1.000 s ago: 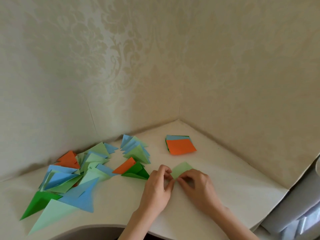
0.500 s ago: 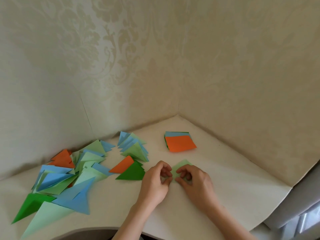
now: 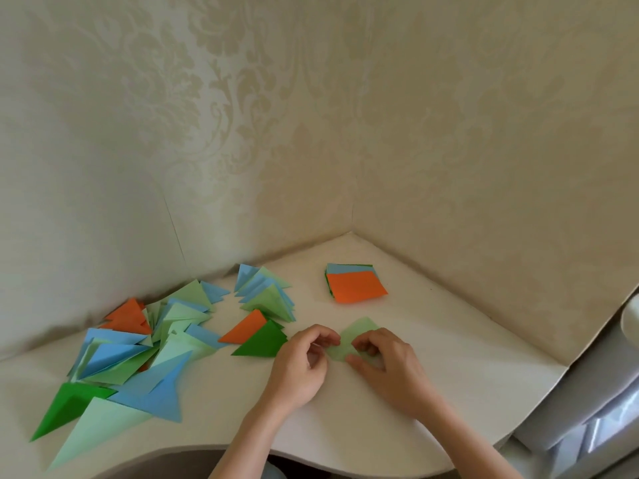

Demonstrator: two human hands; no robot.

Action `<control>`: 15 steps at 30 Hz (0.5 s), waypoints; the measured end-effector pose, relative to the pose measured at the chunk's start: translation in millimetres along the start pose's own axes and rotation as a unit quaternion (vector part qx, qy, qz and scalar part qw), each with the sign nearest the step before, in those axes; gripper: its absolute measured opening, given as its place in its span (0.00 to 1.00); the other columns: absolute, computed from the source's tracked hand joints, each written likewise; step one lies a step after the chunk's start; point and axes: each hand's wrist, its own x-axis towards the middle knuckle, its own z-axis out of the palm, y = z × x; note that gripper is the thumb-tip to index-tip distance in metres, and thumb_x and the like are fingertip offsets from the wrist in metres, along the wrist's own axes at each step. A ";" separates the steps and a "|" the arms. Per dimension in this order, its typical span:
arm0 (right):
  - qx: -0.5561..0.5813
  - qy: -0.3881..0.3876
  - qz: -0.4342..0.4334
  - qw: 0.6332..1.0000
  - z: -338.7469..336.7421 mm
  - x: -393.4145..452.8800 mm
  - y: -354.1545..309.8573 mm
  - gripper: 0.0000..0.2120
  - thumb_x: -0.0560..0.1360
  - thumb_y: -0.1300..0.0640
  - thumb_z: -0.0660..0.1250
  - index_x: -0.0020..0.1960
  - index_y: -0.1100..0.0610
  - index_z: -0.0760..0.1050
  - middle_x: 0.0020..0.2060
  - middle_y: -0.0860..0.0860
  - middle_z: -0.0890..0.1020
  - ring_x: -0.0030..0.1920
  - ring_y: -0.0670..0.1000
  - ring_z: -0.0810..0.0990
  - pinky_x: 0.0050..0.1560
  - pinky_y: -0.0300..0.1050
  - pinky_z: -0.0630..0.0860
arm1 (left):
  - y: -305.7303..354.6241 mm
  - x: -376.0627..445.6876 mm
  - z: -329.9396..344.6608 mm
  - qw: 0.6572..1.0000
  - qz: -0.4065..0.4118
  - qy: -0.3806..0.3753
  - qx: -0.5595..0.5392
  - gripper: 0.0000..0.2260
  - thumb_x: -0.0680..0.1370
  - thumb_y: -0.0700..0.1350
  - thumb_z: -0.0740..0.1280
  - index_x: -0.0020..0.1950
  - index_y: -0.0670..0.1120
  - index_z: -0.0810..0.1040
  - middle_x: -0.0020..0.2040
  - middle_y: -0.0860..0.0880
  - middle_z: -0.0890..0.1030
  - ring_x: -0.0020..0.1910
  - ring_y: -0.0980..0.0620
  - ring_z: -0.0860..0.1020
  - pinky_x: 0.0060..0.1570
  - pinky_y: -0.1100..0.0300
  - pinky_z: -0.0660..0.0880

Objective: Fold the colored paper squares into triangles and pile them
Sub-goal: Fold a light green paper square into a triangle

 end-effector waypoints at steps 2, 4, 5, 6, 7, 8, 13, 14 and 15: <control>-0.046 0.007 -0.004 0.999 4.9 -1.3 -0.6 0.09 0.75 0.46 0.67 0.50 0.50 0.79 0.45 0.42 0.76 0.47 0.45 0.75 0.52 0.43 0.70 | 1.4 -2.8 -0.5 1.000 0.019 -0.003 0.020 0.21 0.69 0.29 0.63 0.51 0.53 0.79 0.49 0.60 0.80 0.53 0.60 0.75 0.52 0.70 0.70; -0.064 0.000 -0.006 0.998 5.3 -0.3 -0.1 0.08 0.78 0.49 0.64 0.51 0.51 0.78 0.47 0.43 0.76 0.49 0.48 0.74 0.53 0.47 0.68 | 1.9 -4.8 0.4 0.998 0.041 -0.006 0.042 0.22 0.68 0.30 0.63 0.53 0.53 0.78 0.52 0.60 0.78 0.56 0.60 0.73 0.55 0.72 0.68; -0.058 -0.007 -0.015 0.998 3.7 0.5 0.0 0.07 0.79 0.51 0.63 0.50 0.52 0.78 0.46 0.42 0.75 0.48 0.48 0.74 0.52 0.47 0.69 | 1.3 -5.0 0.9 0.997 0.051 -0.003 0.050 0.21 0.68 0.30 0.63 0.54 0.52 0.79 0.52 0.60 0.78 0.57 0.59 0.73 0.57 0.72 0.68; -0.041 -0.015 -0.024 0.999 0.2 1.5 -0.3 0.06 0.79 0.53 0.62 0.49 0.52 0.77 0.45 0.41 0.74 0.47 0.46 0.74 0.50 0.46 0.69 | 0.7 -4.7 1.5 0.997 0.059 0.001 0.057 0.21 0.68 0.31 0.64 0.54 0.52 0.79 0.52 0.59 0.78 0.57 0.59 0.73 0.57 0.71 0.67; -0.018 -0.026 -0.028 0.999 -4.6 2.1 -0.5 0.05 0.79 0.54 0.62 0.47 0.52 0.76 0.43 0.41 0.73 0.45 0.44 0.73 0.49 0.43 0.69 | -0.1 -4.0 2.3 0.996 0.066 0.007 0.066 0.20 0.68 0.31 0.65 0.54 0.51 0.79 0.52 0.58 0.78 0.56 0.59 0.74 0.57 0.71 0.68; 0.004 -0.035 -0.032 0.999 -9.5 2.3 -0.2 0.05 0.79 0.56 0.62 0.45 0.51 0.74 0.42 0.40 0.73 0.43 0.42 0.72 0.47 0.38 0.68 | -1.2 -3.1 3.2 0.994 0.072 0.012 0.076 0.19 0.69 0.31 0.66 0.54 0.50 0.79 0.51 0.59 0.78 0.55 0.59 0.74 0.56 0.71 0.68; 0.040 -0.031 -0.064 0.997 -17.3 -4.7 2.0 0.03 0.76 0.57 0.67 0.50 0.52 0.77 0.45 0.43 0.77 0.43 0.39 0.75 0.44 0.27 0.67 | -4.3 -2.4 6.6 0.990 0.095 0.011 0.104 0.11 0.70 0.34 0.70 0.45 0.50 0.82 0.45 0.58 0.79 0.49 0.61 0.73 0.50 0.72 0.68; 0.048 -0.015 -0.070 0.996 -16.3 -6.8 4.4 0.07 0.75 0.56 0.69 0.53 0.52 0.76 0.47 0.43 0.78 0.46 0.38 0.76 0.45 0.26 0.67 | -4.4 -2.3 6.8 0.990 0.099 0.013 0.103 0.09 0.70 0.35 0.71 0.44 0.49 0.82 0.44 0.57 0.80 0.49 0.62 0.73 0.50 0.73 0.67; 0.052 -0.006 -0.073 0.996 -16.3 -9.4 6.8 0.09 0.74 0.56 0.69 0.54 0.51 0.76 0.48 0.42 0.78 0.48 0.38 0.76 0.46 0.26 0.68 | -4.3 -2.5 6.9 0.990 0.101 0.016 0.101 0.08 0.71 0.37 0.71 0.44 0.49 0.82 0.43 0.57 0.80 0.48 0.62 0.73 0.49 0.73 0.67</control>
